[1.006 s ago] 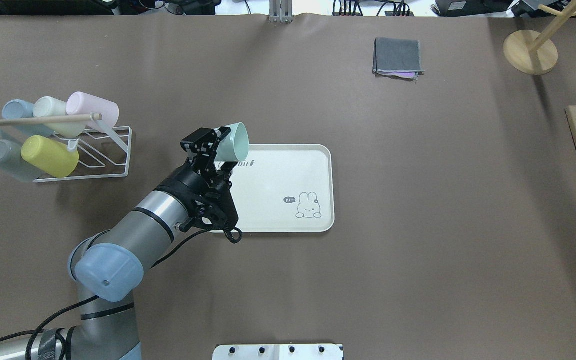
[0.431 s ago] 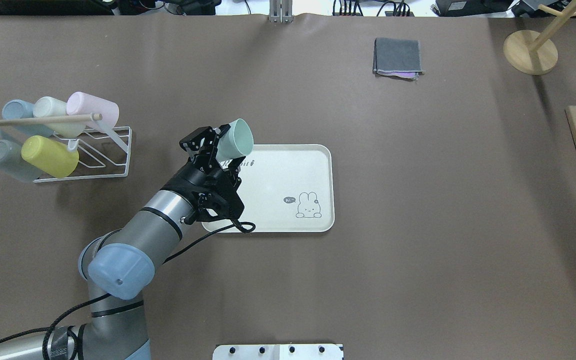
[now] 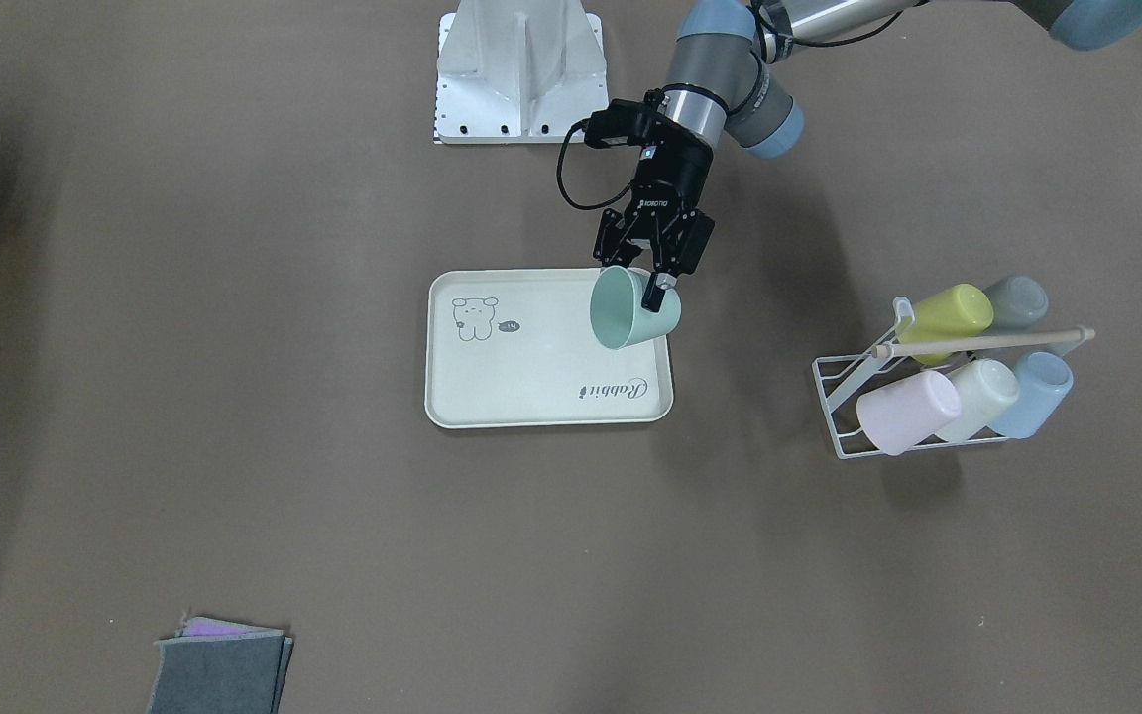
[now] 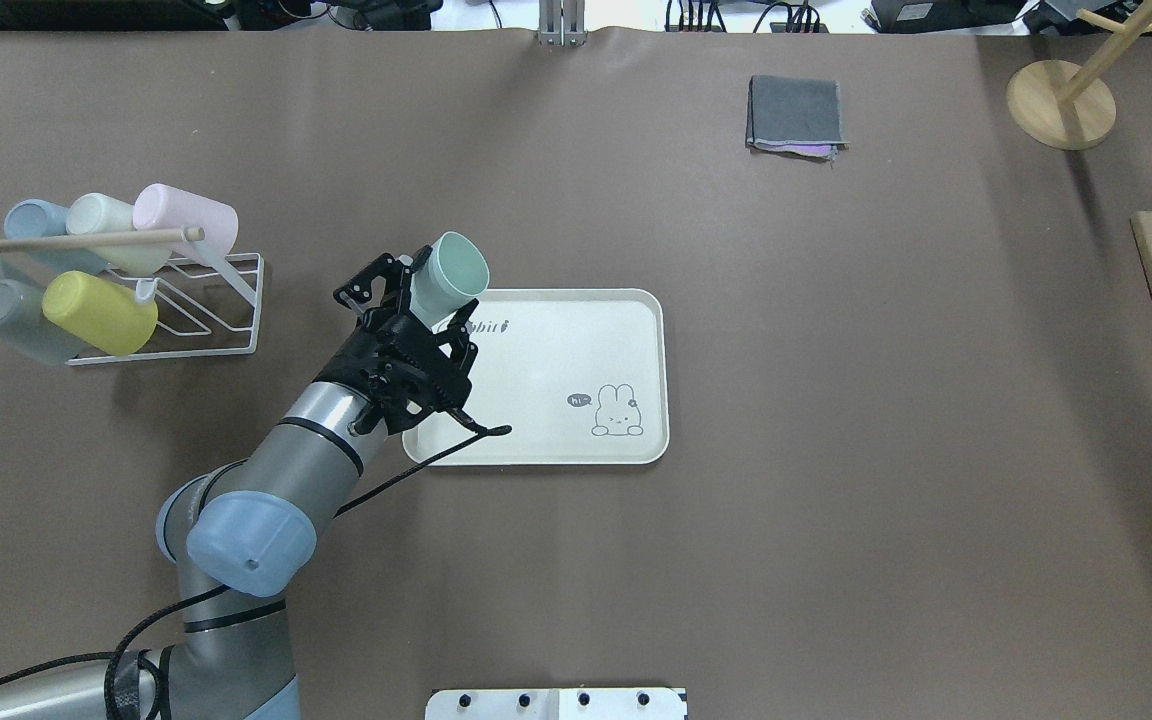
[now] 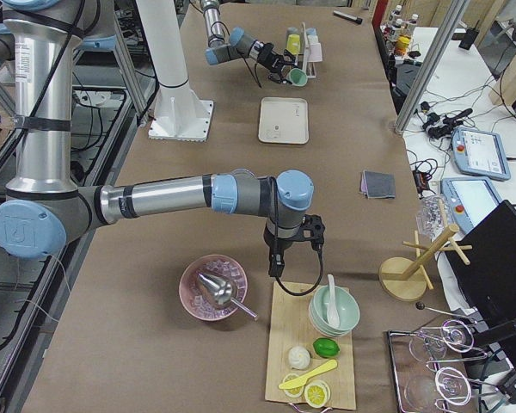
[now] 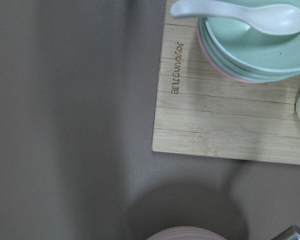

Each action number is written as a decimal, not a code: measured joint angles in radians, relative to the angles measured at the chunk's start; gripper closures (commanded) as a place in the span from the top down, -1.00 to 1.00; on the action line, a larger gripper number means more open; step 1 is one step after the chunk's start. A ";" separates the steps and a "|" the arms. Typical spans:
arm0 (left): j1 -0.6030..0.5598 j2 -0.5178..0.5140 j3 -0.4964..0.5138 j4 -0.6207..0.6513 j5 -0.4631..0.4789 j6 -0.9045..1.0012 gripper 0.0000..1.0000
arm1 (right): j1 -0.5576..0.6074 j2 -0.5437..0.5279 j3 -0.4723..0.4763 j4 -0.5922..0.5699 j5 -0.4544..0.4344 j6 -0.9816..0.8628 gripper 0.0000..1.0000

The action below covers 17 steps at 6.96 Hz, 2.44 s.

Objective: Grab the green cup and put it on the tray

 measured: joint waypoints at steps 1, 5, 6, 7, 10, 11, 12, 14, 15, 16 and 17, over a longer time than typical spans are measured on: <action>0.000 0.002 0.015 -0.001 0.012 -0.101 0.07 | 0.000 0.000 0.000 0.000 0.001 0.001 0.99; 0.040 -0.010 0.172 -0.115 0.129 -0.375 0.07 | 0.000 0.000 0.000 0.000 0.000 0.001 0.99; 0.058 -0.030 0.208 -0.149 0.156 -0.388 0.08 | 0.000 0.000 0.000 0.000 0.000 0.001 0.99; 0.073 -0.052 0.229 -0.163 0.171 -0.410 0.08 | 0.000 -0.001 0.000 0.000 0.001 0.001 0.99; 0.097 -0.097 0.256 -0.161 0.189 -0.457 0.06 | 0.000 -0.002 0.000 0.000 0.003 0.000 0.99; 0.099 -0.115 0.259 -0.159 0.189 -0.461 0.06 | 0.000 -0.001 0.000 0.000 0.003 0.000 0.99; 0.103 -0.129 0.260 -0.159 0.185 -0.464 0.07 | 0.000 -0.001 0.000 0.000 0.003 0.001 0.99; 0.111 -0.141 0.270 -0.158 0.183 -0.465 0.09 | 0.000 -0.002 0.000 0.000 0.003 0.001 0.99; 0.113 -0.143 0.284 -0.158 0.183 -0.464 0.15 | 0.000 -0.002 0.000 0.000 0.003 0.001 0.99; 0.113 -0.143 0.296 -0.158 0.182 -0.463 0.19 | 0.000 -0.002 0.001 0.000 0.003 0.001 0.99; 0.112 -0.143 0.304 -0.158 0.181 -0.462 0.22 | 0.000 -0.002 0.001 0.000 0.004 0.001 0.99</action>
